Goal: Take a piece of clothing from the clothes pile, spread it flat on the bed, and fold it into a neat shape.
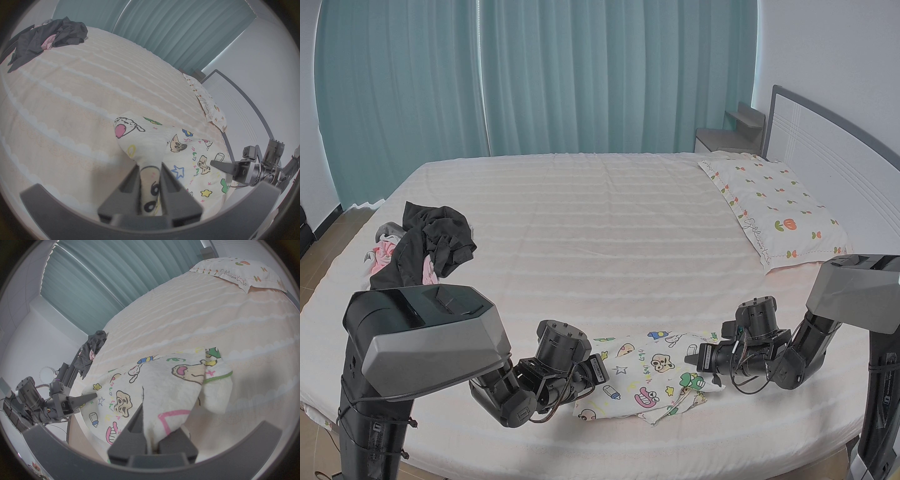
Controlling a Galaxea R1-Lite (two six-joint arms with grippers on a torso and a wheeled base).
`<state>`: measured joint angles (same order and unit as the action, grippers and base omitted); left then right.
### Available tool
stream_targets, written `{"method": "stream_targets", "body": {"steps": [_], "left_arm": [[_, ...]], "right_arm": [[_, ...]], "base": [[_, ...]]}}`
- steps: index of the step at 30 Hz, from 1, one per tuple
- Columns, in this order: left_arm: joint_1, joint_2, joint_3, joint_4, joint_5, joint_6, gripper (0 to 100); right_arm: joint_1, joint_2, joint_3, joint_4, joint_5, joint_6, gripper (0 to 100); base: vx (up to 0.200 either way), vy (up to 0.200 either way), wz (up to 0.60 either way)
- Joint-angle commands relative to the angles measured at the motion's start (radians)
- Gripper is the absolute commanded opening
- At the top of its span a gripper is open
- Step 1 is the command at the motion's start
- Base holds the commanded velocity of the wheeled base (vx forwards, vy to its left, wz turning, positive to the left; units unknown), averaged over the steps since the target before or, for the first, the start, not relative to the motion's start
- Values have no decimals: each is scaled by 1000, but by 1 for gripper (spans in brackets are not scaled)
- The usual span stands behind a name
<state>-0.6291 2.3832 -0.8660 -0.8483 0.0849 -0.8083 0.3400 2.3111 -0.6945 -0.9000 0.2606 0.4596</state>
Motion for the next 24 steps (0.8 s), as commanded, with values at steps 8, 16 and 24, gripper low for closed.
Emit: {"method": "stream_targets", "body": {"steps": [8,16,24], "left_arm": [[19,11,-1,0,21,0,100],[82,34,-25,-80,24,-43,100],[120,74,-77,-112,29,-78,100]], "right_arm": [[-45,21,23,4,2,-84,100],[-107,21,38,10,55,-168,100],[-151,24,6,0,69,-136,100]], "base": [[0,0,0],[0,0,0],[0,0,0]]}}
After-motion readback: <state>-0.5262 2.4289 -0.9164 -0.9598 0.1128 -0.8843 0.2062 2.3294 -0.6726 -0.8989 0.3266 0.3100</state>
